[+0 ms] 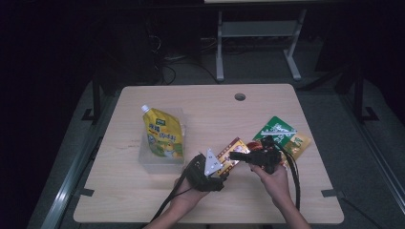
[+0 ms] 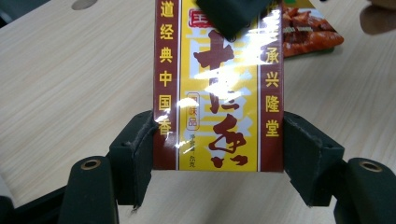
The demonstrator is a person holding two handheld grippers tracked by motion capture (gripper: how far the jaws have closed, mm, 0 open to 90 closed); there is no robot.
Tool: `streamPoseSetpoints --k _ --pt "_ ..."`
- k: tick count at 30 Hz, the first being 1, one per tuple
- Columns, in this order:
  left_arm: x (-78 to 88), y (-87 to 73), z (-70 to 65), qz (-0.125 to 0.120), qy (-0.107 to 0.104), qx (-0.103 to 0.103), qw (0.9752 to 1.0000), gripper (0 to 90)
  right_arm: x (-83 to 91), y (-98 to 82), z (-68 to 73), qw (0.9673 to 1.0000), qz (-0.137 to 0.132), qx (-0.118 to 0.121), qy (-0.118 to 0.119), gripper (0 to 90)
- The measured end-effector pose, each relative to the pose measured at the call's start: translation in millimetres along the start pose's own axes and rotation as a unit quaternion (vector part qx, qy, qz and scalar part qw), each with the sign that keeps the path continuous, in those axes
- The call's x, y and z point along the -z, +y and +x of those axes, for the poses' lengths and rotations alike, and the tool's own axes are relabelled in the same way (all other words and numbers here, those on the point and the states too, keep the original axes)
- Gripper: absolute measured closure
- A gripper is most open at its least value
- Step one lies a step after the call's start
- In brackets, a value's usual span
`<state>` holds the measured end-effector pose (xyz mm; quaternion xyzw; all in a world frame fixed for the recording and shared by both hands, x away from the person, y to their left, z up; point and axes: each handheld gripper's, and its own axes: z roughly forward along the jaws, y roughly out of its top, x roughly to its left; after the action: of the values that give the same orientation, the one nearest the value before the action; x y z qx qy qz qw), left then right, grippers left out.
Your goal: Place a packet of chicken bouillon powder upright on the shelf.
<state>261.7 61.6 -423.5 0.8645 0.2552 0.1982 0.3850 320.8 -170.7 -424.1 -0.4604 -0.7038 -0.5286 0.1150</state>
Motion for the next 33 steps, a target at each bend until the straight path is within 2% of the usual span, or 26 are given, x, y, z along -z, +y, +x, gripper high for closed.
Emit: streamPoseSetpoints --k 3,7,13,15,16,17,19,20,22,23,25,26,27,28,29,30,33 --pt "-2.3 -1.1 -0.6 0.003 -0.003 0.008 1.0 32.0 0.0 1.4 2.7 1.0 -0.002 0.006 0.002 59.2" --pt "-3.1 -2.8 -0.2 0.008 -0.002 0.009 0.9999 31.9 0.1 3.9 8.5 0.9999 0.0 0.016 0.002 63.5" --pt "-2.5 -4.5 -0.1 0.01 -0.007 0.006 0.9999 31.0 -1.6 8.5 14.9 0.9988 0.021 0.045 -0.008 65.2" --pt "-2.3 -4.5 0.0 0.012 -0.01 0.006 0.9999 30.1 -1.9 10.8 18.2 0.9983 0.028 0.052 -0.001 66.2" --pt "-2.3 -4.8 -0.1 0.012 -0.011 0.006 0.9998 29.1 -3.0 13.3 21.8 0.9968 0.036 0.071 0.001 66.8" --pt "-1.9 -4.9 -0.1 0.014 -0.012 0.006 0.9998 29.1 -3.0 13.3 21.8 0.9968 0.036 0.071 0.001 66.8" --pt "-1.2 -5.6 0.0 0.014 -0.016 0.009 0.9997 28.4 -4.5 15.8 25.4 0.9946 0.047 0.092 -0.004 67.0" --pt "0.0 -6.1 0.4 0.015 -0.015 0.007 0.9997 27.9 -5.7 18.4 28.3 0.9924 0.055 0.11 -0.006 67.2" --pt "2.4 -7.7 0.9 0.015 -0.018 0.01 0.9997 28.3 -5.8 19.6 30.5 0.9919 0.057 0.113 -0.007 67.3" --pt "3.3 -8.9 1.5 0.015 -0.017 0.009 0.9997 28.7 -5.5 20.9 31.7 0.9899 0.06 0.128 -0.013 67.3" --pt "5.3 -11.5 2.3 0.017 -0.022 0.014 0.9995 28.4 -4.4 22.7 34.9 0.9875 0.063 0.143 -0.016 67.3" --pt "6.4 -12.7 1.8 0.019 -0.024 0.013 0.9994 28.2 -3.7 25.2 36.5 0.9849 0.068 0.158 -0.018 67.3" --pt "7.9 -14.0 1.2 0.018 -0.024 0.01 0.9995 28.2 -3.7 25.2 36.5 0.9849 0.068 0.158 -0.018 67.3" --pt "11.0 -16.1 0.0 0.016 -0.026 0.007 0.9995 28.1 -3.2 27.7 39.6 0.9821 0.073 0.173 -0.02 67.3" --pt "11.0 -16.1 0.0 0.016 -0.026 0.007 0.9995 28.1 -3.2 27.7 39.6 0.9821 0.073 0.173 -0.02 67.3" --pt "12.6 -17.0 -0.5 0.016 -0.028 0.008 0.9994 28.0 -3.6 30.2 42.0 0.9796 0.076 0.184 -0.025 67.3" --pt "16.9 -19.1 -1.9 0.014 -0.034 0.005 0.9993 27.7 -4.3 32.5 43.2 0.978 0.079 0.192 -0.025 67.3"
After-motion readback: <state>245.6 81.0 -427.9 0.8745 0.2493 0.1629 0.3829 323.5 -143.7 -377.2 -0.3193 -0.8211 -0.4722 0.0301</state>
